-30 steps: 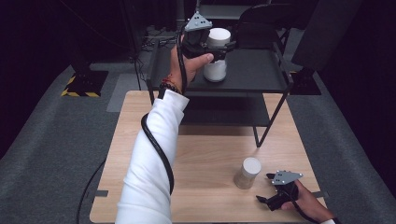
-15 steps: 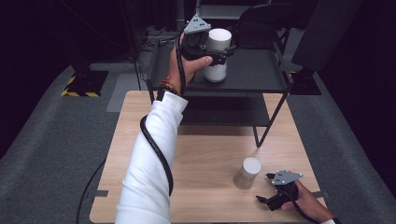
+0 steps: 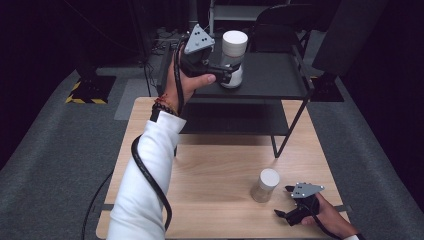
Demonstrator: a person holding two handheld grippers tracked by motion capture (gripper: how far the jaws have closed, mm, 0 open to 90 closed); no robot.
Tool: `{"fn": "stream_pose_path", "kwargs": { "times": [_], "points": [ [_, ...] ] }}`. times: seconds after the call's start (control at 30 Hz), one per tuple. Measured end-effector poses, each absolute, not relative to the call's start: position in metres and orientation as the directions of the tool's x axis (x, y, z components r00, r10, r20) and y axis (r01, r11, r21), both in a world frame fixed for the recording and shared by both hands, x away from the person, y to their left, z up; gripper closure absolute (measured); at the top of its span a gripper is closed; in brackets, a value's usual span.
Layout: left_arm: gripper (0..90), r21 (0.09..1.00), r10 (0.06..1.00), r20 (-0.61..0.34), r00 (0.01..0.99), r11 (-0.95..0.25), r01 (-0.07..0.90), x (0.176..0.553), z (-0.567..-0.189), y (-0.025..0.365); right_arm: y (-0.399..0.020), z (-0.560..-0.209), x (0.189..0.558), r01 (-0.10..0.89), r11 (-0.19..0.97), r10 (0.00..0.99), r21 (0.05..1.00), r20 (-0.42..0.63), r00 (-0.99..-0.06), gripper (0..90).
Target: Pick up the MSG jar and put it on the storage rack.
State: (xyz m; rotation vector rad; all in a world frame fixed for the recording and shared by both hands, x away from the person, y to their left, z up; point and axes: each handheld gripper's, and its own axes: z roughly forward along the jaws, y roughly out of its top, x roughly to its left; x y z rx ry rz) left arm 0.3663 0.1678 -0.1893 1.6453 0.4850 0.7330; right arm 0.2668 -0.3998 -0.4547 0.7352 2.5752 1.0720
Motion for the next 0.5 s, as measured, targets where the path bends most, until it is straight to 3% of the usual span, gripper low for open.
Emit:
{"fn": "stream_pose_path", "kwargs": {
  "times": [0.5],
  "points": [
    [0.8,0.97,0.658,0.232,0.716,-0.21,-0.12,0.322,-0.225,0.191,-0.4,-0.455,0.267,0.353,0.6,0.543,0.718,-0.041,-0.839,0.0]
  ]
}}
